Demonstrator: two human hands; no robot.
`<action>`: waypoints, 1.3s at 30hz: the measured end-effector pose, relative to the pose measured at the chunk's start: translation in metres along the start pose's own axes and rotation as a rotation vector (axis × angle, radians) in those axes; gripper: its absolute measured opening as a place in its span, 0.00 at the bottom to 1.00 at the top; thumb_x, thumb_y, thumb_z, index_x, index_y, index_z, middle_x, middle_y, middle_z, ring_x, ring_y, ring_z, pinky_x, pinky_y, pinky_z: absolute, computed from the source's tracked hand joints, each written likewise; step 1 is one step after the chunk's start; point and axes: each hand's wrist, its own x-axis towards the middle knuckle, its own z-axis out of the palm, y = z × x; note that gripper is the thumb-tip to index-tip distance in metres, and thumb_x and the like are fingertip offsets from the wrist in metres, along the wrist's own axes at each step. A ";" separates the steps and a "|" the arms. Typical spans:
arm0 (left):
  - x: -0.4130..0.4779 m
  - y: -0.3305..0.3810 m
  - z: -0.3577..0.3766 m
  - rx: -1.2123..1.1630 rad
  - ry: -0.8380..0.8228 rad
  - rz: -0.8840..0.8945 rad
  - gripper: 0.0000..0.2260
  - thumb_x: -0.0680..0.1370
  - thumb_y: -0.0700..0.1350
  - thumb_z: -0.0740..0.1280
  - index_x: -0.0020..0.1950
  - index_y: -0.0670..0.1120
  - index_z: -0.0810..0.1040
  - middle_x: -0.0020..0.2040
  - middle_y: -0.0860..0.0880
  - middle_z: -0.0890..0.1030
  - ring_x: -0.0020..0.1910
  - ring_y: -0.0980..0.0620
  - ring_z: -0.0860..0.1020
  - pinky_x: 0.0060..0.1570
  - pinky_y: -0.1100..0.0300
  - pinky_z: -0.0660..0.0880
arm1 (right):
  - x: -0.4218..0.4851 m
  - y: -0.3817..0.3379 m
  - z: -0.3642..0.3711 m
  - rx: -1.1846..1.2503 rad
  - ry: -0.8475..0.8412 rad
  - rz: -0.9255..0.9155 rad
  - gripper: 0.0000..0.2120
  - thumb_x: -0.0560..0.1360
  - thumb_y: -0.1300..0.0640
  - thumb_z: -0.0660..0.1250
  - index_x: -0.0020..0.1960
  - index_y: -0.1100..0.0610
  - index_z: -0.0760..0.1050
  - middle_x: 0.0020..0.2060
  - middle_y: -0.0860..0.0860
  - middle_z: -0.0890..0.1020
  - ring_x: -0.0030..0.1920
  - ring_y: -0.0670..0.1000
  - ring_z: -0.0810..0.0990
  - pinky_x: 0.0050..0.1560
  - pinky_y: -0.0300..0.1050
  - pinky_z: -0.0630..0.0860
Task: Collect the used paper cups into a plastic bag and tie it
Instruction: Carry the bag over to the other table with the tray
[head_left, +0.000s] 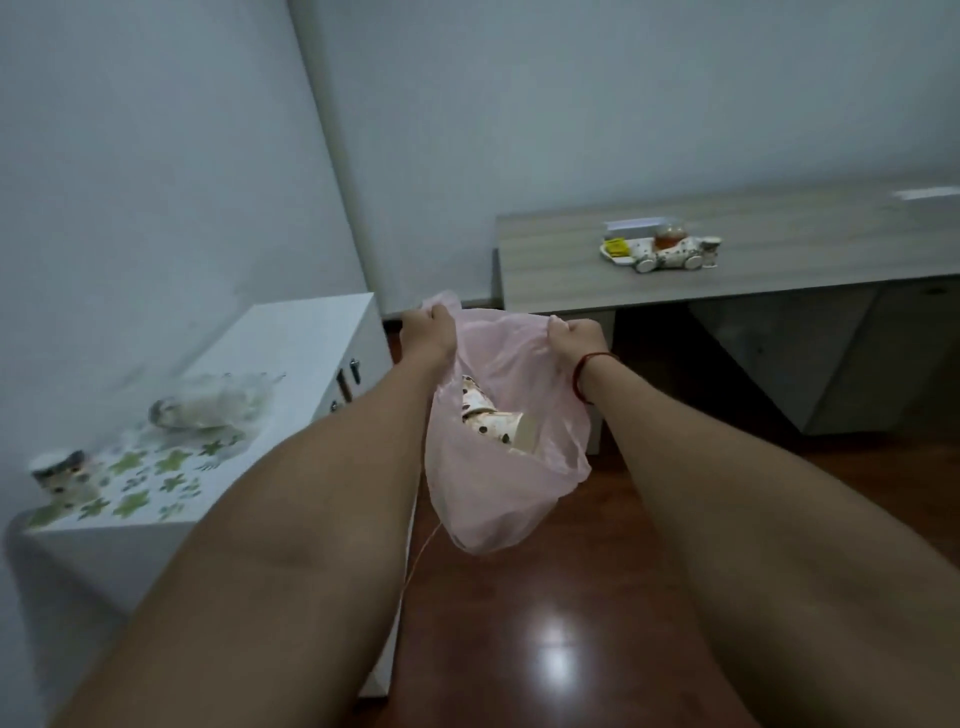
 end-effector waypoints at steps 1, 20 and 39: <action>0.014 0.006 0.031 -0.004 -0.032 0.006 0.19 0.81 0.45 0.54 0.62 0.34 0.74 0.58 0.38 0.79 0.60 0.40 0.77 0.60 0.51 0.73 | 0.026 0.007 -0.012 0.001 0.022 0.016 0.21 0.78 0.53 0.59 0.27 0.54 0.62 0.39 0.57 0.70 0.44 0.52 0.68 0.46 0.40 0.64; 0.242 0.137 0.505 -0.053 -0.425 0.074 0.14 0.80 0.45 0.57 0.47 0.38 0.78 0.40 0.43 0.75 0.40 0.48 0.73 0.36 0.59 0.67 | 0.458 0.067 -0.242 -0.063 0.354 0.048 0.13 0.80 0.54 0.55 0.42 0.61 0.70 0.42 0.58 0.73 0.45 0.52 0.71 0.47 0.42 0.65; 0.393 0.267 0.902 -0.131 -0.601 0.048 0.13 0.78 0.44 0.56 0.34 0.45 0.68 0.29 0.45 0.69 0.26 0.49 0.66 0.27 0.60 0.61 | 0.836 0.157 -0.431 0.057 0.486 0.160 0.20 0.77 0.54 0.58 0.28 0.57 0.64 0.33 0.56 0.71 0.38 0.53 0.70 0.40 0.44 0.66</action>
